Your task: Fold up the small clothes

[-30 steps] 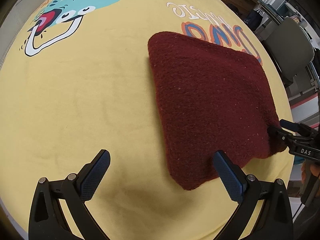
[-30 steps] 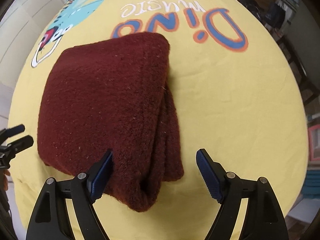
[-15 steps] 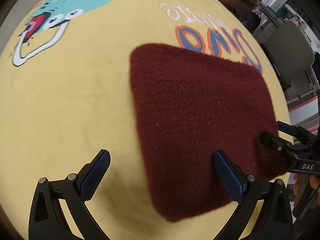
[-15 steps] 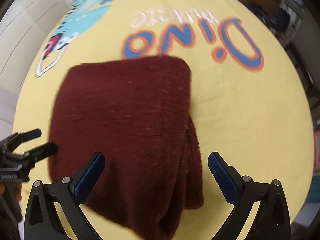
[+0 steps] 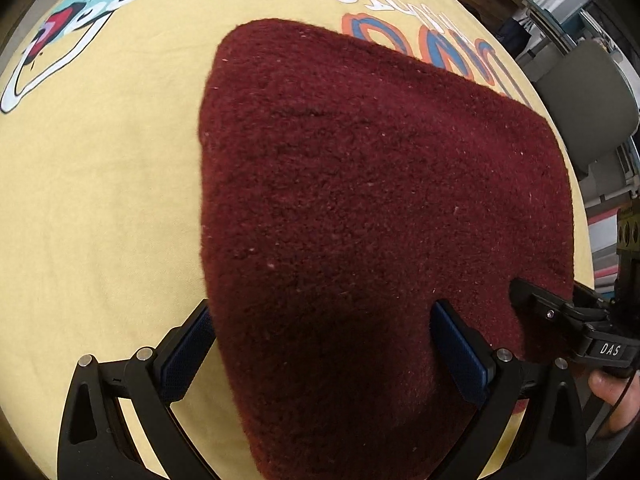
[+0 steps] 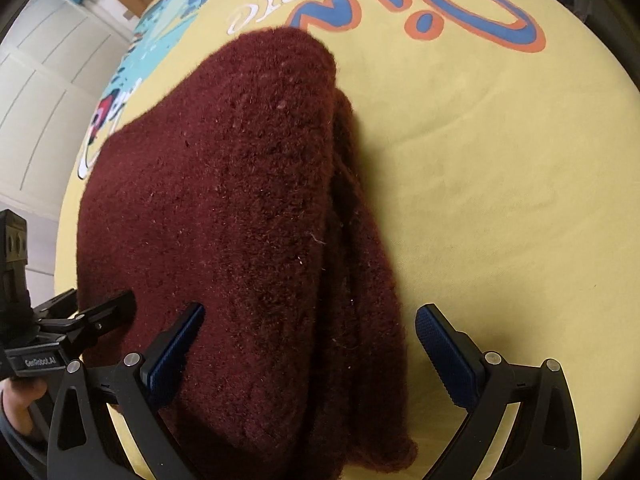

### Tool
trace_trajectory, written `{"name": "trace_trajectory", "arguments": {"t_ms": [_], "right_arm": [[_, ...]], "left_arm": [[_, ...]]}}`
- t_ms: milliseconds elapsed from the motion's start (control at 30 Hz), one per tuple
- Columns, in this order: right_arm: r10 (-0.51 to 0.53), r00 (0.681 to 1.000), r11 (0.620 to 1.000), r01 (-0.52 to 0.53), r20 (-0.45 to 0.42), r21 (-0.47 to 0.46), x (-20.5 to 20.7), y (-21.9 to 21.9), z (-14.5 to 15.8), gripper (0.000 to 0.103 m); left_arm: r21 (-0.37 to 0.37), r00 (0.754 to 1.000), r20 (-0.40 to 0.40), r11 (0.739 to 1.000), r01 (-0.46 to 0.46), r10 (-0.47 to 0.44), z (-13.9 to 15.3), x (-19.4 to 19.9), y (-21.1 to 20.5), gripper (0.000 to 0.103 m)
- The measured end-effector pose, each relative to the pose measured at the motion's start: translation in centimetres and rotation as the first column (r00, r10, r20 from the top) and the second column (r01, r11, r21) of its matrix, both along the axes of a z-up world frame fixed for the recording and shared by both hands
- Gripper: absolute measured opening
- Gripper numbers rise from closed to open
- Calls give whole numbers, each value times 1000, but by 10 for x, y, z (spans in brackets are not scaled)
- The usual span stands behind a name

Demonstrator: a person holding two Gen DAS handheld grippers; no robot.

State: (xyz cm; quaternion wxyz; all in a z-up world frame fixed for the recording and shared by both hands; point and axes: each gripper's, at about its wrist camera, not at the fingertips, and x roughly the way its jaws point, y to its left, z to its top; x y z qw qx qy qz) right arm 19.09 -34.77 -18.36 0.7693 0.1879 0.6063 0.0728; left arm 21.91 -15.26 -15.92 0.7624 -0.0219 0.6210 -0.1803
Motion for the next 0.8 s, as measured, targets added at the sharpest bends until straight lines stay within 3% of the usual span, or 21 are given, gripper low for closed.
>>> {"name": "trace_trajectory", "arguments": {"t_ms": [67,133,233,433,600,800], "right_arm": [[5,1000,1000,-5,-1,16,2,2,1,96],[10,1000,998,-10,4,59,2,4,3,78],[16,1000,998,-16,6,53,1,11,8,70],[29,999,999,-30,13,40,-1,24,16,52],[14,998,1000,-14,59,-6,-8,30,34,44],[38,988,999,-35,147,-25,-17,45,79,42]], "left_arm": [[-19,1000,0,1000,8,-8,0,0,0,91],[-21,1000,-1,1000,12,-12,1,0,-1,88],[-21,1000,4,1000,23,-23,2,-3,1,83],[-37,998,13,998,54,-53,9,-8,6,58],[-36,996,30,995,91,-90,25,-12,7,45],[-72,985,105,987,143,-136,70,-19,26,43]]}}
